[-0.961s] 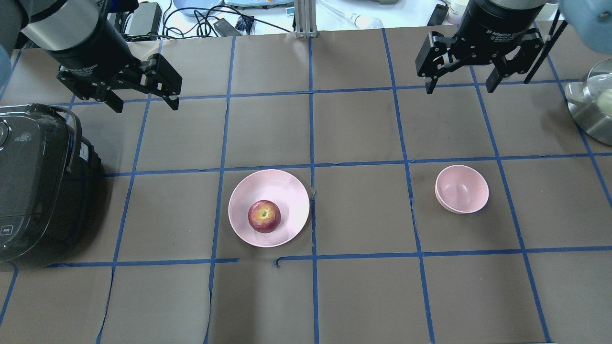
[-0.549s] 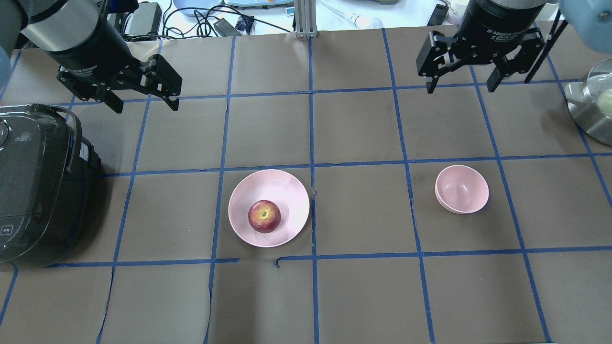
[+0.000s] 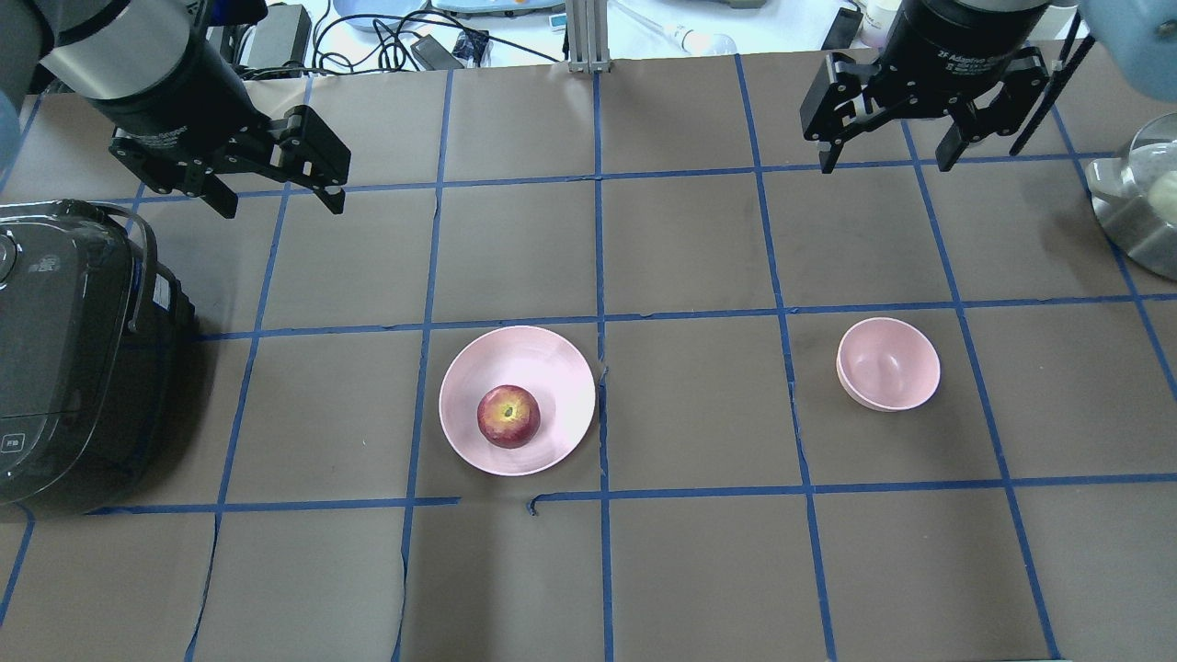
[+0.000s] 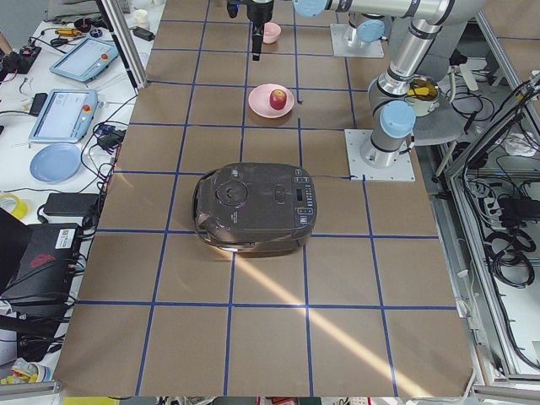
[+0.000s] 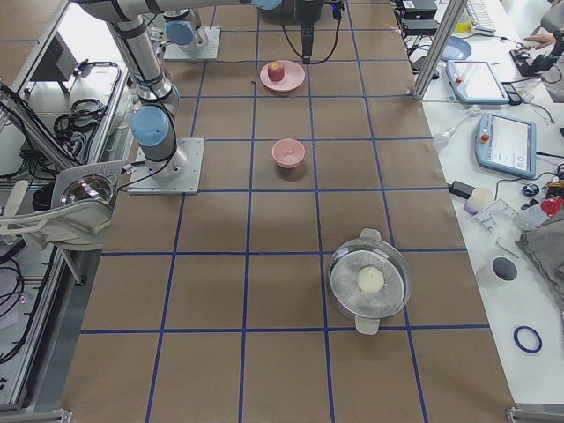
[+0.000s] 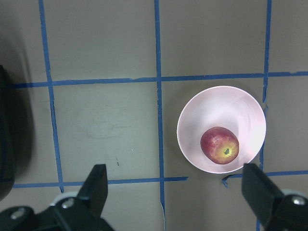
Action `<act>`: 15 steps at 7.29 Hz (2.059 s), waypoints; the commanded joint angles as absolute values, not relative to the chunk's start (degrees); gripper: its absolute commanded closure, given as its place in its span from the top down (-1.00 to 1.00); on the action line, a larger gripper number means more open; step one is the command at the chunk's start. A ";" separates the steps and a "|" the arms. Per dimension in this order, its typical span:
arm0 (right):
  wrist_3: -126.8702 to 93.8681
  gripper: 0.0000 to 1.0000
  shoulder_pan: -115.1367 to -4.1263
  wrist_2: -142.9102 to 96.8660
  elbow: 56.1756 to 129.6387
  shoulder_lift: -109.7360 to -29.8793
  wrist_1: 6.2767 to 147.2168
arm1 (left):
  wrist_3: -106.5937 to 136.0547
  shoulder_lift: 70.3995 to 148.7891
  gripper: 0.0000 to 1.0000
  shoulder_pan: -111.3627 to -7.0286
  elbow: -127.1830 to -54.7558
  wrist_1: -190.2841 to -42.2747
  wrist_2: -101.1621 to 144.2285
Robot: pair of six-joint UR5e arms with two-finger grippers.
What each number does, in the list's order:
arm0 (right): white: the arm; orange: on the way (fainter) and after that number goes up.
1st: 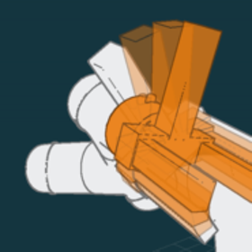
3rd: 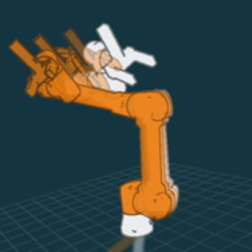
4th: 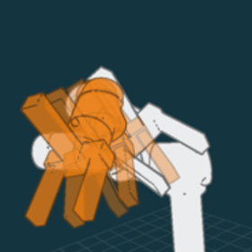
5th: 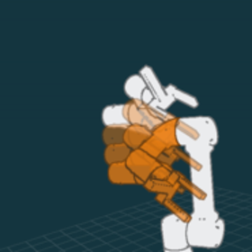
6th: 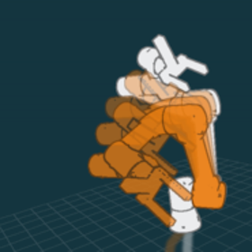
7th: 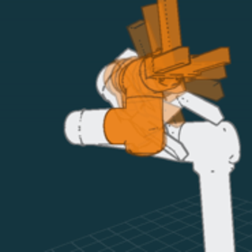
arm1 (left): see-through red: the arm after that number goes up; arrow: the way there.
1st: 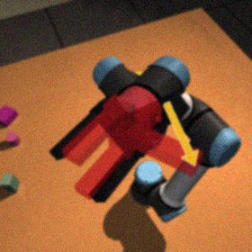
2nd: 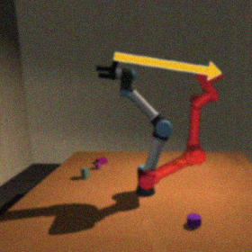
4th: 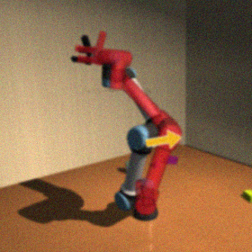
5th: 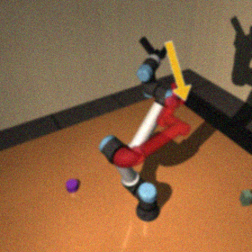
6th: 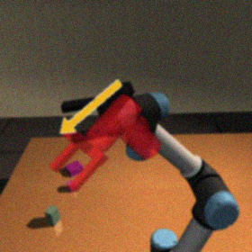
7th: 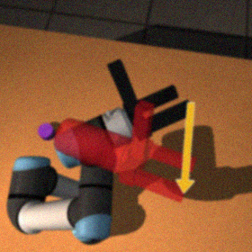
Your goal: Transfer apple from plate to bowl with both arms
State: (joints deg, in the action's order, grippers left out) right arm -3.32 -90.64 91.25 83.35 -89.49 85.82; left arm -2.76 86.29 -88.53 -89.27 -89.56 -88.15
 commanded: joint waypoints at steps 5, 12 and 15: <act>-3.43 1.00 -89.47 91.76 83.76 -89.21 84.82 | -2.90 86.31 1.00 -88.51 -89.30 -89.56 -88.24; 16.41 1.00 -76.16 92.55 88.75 -84.83 83.41 | -2.90 86.31 1.00 -88.42 -89.21 -89.56 -88.24; 21.58 1.00 -74.36 92.72 98.14 -83.58 90.93 | -2.99 86.22 1.00 -88.50 -89.12 -89.56 -88.24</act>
State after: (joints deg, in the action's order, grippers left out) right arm 18.20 -74.90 92.66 94.10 -83.92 87.14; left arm -2.92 86.23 -88.43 -89.19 -89.56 -88.24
